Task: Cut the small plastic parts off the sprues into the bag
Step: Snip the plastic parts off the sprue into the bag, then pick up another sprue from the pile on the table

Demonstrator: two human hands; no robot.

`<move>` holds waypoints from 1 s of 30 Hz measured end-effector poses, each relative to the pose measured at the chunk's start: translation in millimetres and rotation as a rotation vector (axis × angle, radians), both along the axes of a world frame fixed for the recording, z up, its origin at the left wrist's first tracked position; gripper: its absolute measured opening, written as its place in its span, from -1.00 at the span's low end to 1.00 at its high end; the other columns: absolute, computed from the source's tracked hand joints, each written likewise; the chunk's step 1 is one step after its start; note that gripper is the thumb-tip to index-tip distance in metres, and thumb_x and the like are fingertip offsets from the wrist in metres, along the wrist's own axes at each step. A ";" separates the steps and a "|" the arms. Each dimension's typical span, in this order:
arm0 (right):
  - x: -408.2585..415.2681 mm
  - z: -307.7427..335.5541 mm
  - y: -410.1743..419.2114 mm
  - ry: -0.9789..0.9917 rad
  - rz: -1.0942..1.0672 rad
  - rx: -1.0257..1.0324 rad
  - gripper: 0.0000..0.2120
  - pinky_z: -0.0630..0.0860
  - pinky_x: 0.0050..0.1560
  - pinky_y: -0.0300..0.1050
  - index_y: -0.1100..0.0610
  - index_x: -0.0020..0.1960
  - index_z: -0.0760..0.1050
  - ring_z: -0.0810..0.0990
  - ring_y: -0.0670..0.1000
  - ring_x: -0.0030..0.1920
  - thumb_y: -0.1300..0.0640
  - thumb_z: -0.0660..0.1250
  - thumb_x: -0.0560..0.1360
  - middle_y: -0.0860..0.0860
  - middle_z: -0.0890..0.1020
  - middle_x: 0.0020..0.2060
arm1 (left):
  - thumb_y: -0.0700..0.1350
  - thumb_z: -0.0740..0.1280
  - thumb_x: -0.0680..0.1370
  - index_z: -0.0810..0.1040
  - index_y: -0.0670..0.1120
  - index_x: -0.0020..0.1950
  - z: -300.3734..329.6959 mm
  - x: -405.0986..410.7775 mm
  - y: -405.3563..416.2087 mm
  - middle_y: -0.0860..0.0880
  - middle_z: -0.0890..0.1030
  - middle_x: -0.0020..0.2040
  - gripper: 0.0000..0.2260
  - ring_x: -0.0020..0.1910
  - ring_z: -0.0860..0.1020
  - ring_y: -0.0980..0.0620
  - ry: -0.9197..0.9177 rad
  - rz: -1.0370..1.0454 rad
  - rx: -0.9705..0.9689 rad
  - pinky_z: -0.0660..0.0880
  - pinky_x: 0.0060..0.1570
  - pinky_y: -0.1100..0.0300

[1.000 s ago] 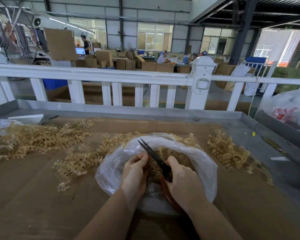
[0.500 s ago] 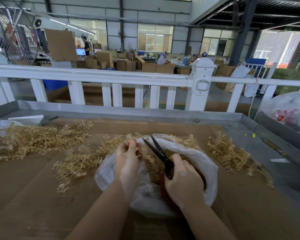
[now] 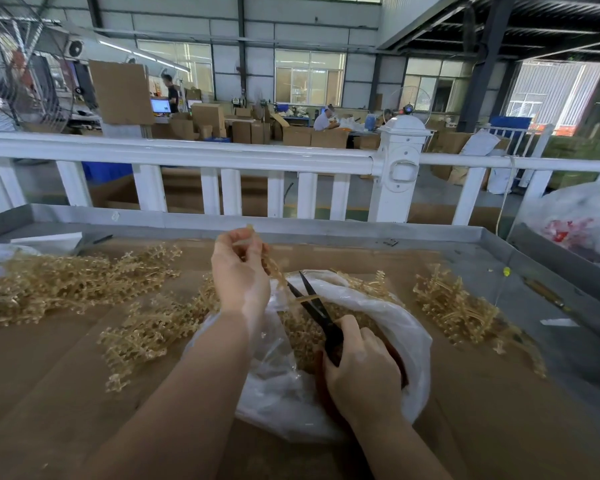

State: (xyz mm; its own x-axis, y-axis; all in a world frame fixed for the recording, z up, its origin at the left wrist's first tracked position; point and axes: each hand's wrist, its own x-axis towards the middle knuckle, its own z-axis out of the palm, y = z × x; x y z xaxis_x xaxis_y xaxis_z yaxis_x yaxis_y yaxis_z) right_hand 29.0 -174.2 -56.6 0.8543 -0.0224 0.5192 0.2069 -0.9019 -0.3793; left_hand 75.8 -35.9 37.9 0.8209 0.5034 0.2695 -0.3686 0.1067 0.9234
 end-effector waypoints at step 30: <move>4.2 -5.0 1.7 0.020 -0.026 -0.009 -0.58 0.50 -0.02 -0.10 0.06 0.34 0.37 0.54 0.05 0.04 -0.03 0.24 0.51 0.03 0.57 0.01 | -0.32 0.18 0.61 0.33 -0.45 0.34 -20.2 22.1 -60.9 -0.32 0.49 0.09 -0.67 0.00 0.43 -0.08 0.595 -0.670 -0.080 0.48 -0.04 0.31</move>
State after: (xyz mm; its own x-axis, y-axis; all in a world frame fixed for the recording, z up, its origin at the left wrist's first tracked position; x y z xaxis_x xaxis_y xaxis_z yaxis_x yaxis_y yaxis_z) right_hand 33.3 -172.4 -61.6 0.8637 -0.0400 0.5024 0.1757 -0.9103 -0.3747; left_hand 97.9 -96.7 17.7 0.9419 -0.1318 -0.3090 0.3305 0.1998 0.9224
